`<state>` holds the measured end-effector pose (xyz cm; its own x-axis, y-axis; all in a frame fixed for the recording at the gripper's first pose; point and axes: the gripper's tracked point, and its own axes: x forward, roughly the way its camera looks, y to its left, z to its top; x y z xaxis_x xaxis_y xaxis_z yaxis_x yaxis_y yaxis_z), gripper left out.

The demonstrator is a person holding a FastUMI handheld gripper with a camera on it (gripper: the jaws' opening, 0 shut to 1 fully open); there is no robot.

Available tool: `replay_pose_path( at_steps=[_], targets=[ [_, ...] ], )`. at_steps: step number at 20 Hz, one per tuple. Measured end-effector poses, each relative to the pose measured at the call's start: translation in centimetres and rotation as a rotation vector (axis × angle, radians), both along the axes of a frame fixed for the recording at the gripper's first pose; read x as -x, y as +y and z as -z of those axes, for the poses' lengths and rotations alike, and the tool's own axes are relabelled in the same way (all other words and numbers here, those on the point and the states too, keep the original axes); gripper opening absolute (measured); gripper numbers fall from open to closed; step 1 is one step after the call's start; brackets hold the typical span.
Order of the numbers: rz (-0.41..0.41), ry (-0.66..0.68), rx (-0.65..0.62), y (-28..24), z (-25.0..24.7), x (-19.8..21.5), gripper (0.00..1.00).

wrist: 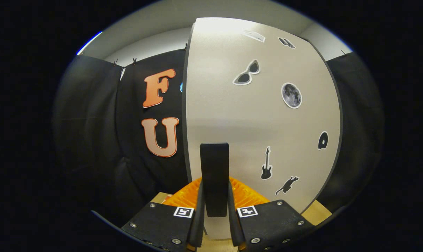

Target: Open the shoe cabinet door, grab the shoes and put them into the shoe cabinet, then close the shoe cabinet door.

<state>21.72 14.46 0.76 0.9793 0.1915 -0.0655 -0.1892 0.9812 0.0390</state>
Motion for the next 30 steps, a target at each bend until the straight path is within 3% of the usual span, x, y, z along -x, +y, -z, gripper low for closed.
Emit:
replay_pose_path(
  at_steps=[7,18,30],
  targets=[
    [0.003,0.008,-0.004,-1.6,0.1,2.8,0.25],
    [0.031,0.035,-0.038,-4.9,0.3,6.5,0.25],
    [0.151,0.027,-0.044,-10.4,0.3,9.8,0.17]
  ],
)
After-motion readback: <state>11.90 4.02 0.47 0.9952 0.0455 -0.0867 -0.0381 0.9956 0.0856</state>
